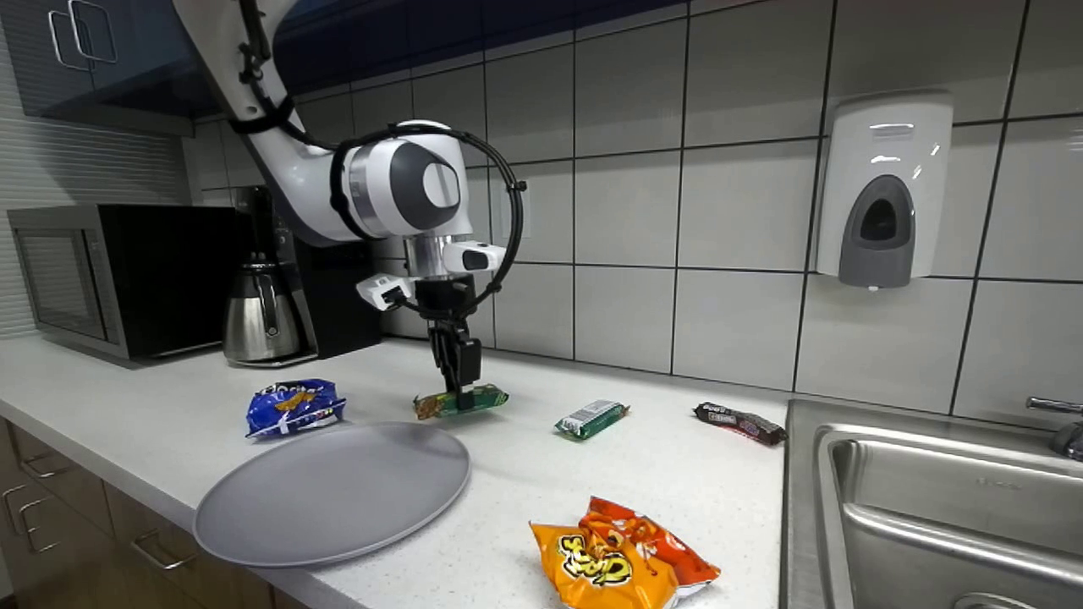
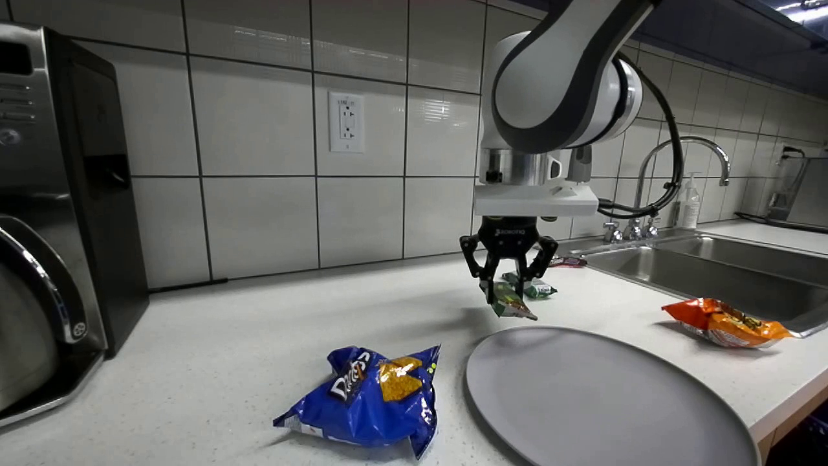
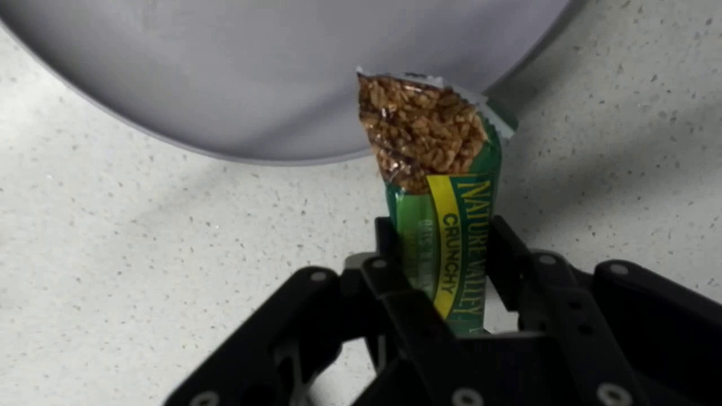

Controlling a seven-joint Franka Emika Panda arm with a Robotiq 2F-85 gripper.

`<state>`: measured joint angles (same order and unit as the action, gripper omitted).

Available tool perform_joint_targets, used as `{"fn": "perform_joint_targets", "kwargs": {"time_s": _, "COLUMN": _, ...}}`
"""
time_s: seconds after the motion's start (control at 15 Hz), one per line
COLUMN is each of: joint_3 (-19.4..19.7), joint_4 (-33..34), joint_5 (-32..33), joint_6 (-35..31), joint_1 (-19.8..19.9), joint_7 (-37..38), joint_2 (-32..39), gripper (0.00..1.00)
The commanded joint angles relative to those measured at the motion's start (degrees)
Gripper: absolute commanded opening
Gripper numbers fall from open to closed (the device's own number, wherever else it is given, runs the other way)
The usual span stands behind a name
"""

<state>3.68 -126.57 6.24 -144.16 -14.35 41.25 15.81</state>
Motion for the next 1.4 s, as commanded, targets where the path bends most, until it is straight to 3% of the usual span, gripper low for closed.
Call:
{"fn": "perform_joint_targets", "kwargs": {"time_s": 0.0, "joint_3": -0.4, "joint_4": -4.3, "joint_5": 3.3, "joint_6": 1.6, "joint_1": -1.1, "joint_7": 8.1, "joint_2": -5.2, "gripper": 0.17}}
{"fn": "perform_joint_targets", "kwargs": {"time_s": 0.73, "joint_3": -5.9, "joint_4": -7.9, "joint_5": 5.3, "joint_6": 2.4, "joint_1": -2.8, "joint_7": 30.9, "joint_2": -8.1, "gripper": 0.17}}
{"fn": "perform_joint_targets", "kwargs": {"time_s": 1.33, "joint_3": -7.2, "joint_4": -11.0, "joint_5": 5.3, "joint_6": 3.9, "joint_1": -2.1, "joint_7": 38.8, "joint_2": -9.2, "gripper": 0.17}}
